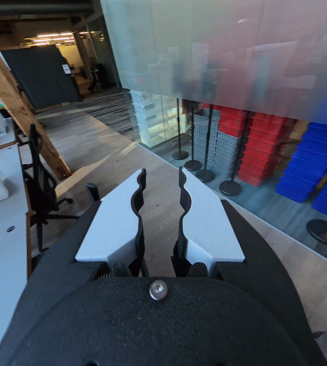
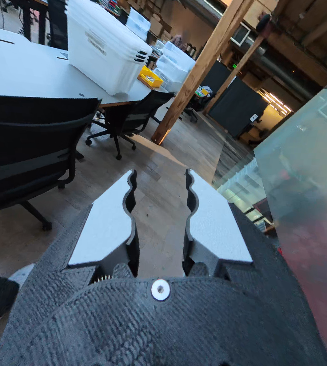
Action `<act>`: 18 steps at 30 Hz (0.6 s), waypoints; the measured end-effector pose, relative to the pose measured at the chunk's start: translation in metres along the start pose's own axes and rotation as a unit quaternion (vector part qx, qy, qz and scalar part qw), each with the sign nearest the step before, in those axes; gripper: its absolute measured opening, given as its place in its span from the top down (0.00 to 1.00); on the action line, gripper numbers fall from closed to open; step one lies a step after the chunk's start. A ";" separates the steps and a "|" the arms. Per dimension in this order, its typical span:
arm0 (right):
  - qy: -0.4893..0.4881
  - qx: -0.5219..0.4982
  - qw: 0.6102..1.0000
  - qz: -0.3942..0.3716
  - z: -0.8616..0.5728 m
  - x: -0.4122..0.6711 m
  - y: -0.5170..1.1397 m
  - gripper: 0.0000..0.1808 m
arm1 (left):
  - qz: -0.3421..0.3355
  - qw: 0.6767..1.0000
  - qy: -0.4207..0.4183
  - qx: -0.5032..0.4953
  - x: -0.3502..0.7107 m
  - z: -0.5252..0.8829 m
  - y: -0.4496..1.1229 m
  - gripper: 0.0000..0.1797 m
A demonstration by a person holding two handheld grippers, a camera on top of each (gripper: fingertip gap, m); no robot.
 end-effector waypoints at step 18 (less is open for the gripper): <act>0.052 0.023 0.998 -0.007 -0.202 -0.080 0.398 0.73 | 0.074 0.946 0.162 0.272 0.060 0.361 0.289 0.74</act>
Point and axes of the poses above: each gripper's, where its closed fingertips meet, y out along the fingers, x out of its top, z = x × y across the jaws, the point moved 7 cm from there along -y, back along the fingers
